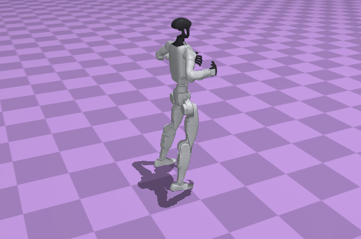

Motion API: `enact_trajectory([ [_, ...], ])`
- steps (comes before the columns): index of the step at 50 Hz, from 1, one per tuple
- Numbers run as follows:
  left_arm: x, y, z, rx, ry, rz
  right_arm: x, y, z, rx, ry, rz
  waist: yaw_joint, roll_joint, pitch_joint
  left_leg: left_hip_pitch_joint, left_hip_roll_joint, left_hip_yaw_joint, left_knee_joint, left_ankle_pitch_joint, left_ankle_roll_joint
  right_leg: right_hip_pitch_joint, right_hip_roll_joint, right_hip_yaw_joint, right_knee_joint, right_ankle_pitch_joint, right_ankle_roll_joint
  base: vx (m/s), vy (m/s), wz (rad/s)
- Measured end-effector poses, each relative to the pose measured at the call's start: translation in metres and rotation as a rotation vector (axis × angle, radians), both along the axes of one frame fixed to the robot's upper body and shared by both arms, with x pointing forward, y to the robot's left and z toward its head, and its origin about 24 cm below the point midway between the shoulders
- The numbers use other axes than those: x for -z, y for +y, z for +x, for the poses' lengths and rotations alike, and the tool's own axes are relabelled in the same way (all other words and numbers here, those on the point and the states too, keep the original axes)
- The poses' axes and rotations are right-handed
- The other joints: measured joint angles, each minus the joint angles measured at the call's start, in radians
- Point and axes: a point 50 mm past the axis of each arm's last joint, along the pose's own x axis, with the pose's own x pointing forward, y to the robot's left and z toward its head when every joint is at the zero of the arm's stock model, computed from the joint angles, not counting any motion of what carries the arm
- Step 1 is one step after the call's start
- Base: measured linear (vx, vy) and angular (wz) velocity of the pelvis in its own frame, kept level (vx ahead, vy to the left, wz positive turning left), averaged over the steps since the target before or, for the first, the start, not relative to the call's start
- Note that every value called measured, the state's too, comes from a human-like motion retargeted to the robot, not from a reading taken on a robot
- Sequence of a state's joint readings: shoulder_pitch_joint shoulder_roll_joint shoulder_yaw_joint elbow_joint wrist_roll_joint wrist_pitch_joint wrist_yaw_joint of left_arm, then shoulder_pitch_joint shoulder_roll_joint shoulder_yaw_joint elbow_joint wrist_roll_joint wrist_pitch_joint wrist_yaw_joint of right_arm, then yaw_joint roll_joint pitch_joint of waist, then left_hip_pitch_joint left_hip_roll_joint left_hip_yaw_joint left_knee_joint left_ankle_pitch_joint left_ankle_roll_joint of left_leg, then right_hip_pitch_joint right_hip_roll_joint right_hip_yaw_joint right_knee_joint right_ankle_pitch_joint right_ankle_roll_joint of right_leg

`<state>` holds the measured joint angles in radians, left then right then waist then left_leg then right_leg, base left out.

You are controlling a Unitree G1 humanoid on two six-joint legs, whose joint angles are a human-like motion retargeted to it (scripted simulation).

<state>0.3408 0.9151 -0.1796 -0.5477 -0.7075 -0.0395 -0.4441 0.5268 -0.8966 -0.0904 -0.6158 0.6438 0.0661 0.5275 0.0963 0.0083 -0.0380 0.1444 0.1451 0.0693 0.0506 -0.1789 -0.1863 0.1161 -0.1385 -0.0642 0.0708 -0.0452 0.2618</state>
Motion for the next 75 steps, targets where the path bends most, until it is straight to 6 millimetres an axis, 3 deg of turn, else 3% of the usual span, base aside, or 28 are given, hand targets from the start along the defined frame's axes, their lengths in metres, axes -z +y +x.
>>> enact_trajectory([
  [5,0.003,-0.003,0.01,0.0,-0.024,0.034,0.004,0.004,0.008,-0.01,-0.021,-0.03,-0.001,-0.003,0.006,0.001,-0.002,0.0,-0.001,0.001,0.0,0.001,-0.002,0.001,-0.001,0.001,0.0,0.0,0.0,0.0],
  [10,0.0,-0.019,0.022,0.02,-0.079,0.033,-0.001,0.014,0.02,-0.022,-0.159,-0.152,0.005,-0.004,0.007,0.003,-0.003,0.001,-0.003,0.003,0.0,0.002,-0.003,0.002,-0.002,0.002,0.0,0.0,0.0,0.0],
  [15,-0.001,-0.044,0.02,0.131,-0.051,-0.092,0.003,0.043,0.021,-0.103,-0.105,0.062,0.002,-0.009,0.008,0.006,-0.008,0.001,-0.005,0.003,0.004,0.004,-0.008,0.004,-0.004,0.002,0.0,0.0,0.0,0.0],
  [20,-0.004,-0.056,0.023,0.167,-0.148,-0.052,0.011,0.06,0.024,-0.151,-0.111,0.09,0.001,-0.015,0.016,0.011,-0.013,0.002,-0.007,0.003,0.008,0.008,-0.013,0.007,-0.003,0.0,0.0,0.0,0.0,0.0],
  [23,-0.014,-0.056,0.026,0.149,-0.225,-0.042,0.003,0.061,0.027,-0.139,-0.183,0.073,0.006,-0.016,0.018,0.011,-0.012,0.005,-0.008,0.004,0.007,0.005,-0.012,0.009,-0.004,0.002,0.0,0.0,0.0,0.0],
  [28,-0.039,-0.043,0.025,0.074,-0.238,-0.185,-0.039,0.055,0.024,-0.099,-0.362,0.115,0.01,-0.018,0.013,0.005,-0.01,0.008,-0.009,0.007,0.007,-0.003,-0.008,0.014,-0.007,0.008,0.0,0.0,0.0,0.0],
  [32,-0.061,-0.032,0.016,0.128,-0.169,-0.412,-0.069,0.048,0.014,-0.112,-0.392,0.277,0.009,-0.021,0.008,-0.003,-0.011,0.008,-0.009,0.008,0.008,-0.009,-0.01,0.014,-0.01,0.012,0.0,0.0,0.0,0.0],
  [35,-0.075,-0.025,0.006,0.225,-0.129,-0.587,-0.081,0.044,0.005,-0.177,-0.317,0.49,0.008,-0.021,0.0,-0.009,-0.012,0.006,-0.007,0.007,0.006,-0.013,-0.011,0.014,-0.012,0.015,0.0,0.0,0.0,0.0],
  [40,-0.093,-0.016,-0.005,0.311,-0.211,-0.695,-0.086,0.045,-0.009,-0.314,-0.2,0.762,0.008,-0.02,-0.005,-0.012,-0.012,0.004,-0.004,0.005,0.004,-0.013,-0.01,0.014,-0.014,0.015,0.0,0.0,0.0,0.0],
  [50,-0.108,-0.017,0.0,0.318,-0.253,-0.739,-0.096,0.044,-0.003,-0.308,-0.249,0.784,0.015,-0.019,-0.018,-0.004,-0.012,0.003,-0.004,0.003,0.005,-0.005,-0.01,0.011,-0.013,0.013,0.0,0.0,0.0,0.0],
  [59,-0.152,-0.01,-0.004,0.444,-0.453,-0.527,-0.123,0.037,-0.011,-0.421,-0.246,0.746,0.019,-0.019,-0.039,-0.011,-0.004,0.002,0.003,-0.001,-0.006,-0.008,-0.002,0.009,-0.014,0.016,0.0,0.0,0.0,0.0],
  [65,-0.15,-0.024,-0.011,0.515,-0.401,-0.541,-0.124,0.044,-0.016,-0.457,-0.226,0.75,0.022,-0.011,-0.033,-0.009,-0.001,0.002,0.005,-0.003,-0.009,-0.005,0.001,0.009,-0.013,0.016,0.0,0.0,0.0,0.0],
  [70,-0.149,-0.04,-0.003,0.581,-0.368,-0.655,-0.12,0.06,-0.011,-0.52,-0.194,0.839,0.022,-0.014,-0.025,-0.001,-0.007,0.002,0.004,-0.004,-0.002,0.003,-0.006,0.01,-0.012,0.011,0.0,0.0,0.0,0.0],
  [75,-0.145,-0.047,0.009,0.517,-0.338,-0.708,-0.118,0.065,-0.002,-0.472,-0.226,0.857,0.022,-0.018,-0.024,0.002,-0.013,0.002,0.001,-0.001,0.003,0.004,-0.011,0.01,-0.011,0.01,0.0,0.0,0.0,0.0],
])
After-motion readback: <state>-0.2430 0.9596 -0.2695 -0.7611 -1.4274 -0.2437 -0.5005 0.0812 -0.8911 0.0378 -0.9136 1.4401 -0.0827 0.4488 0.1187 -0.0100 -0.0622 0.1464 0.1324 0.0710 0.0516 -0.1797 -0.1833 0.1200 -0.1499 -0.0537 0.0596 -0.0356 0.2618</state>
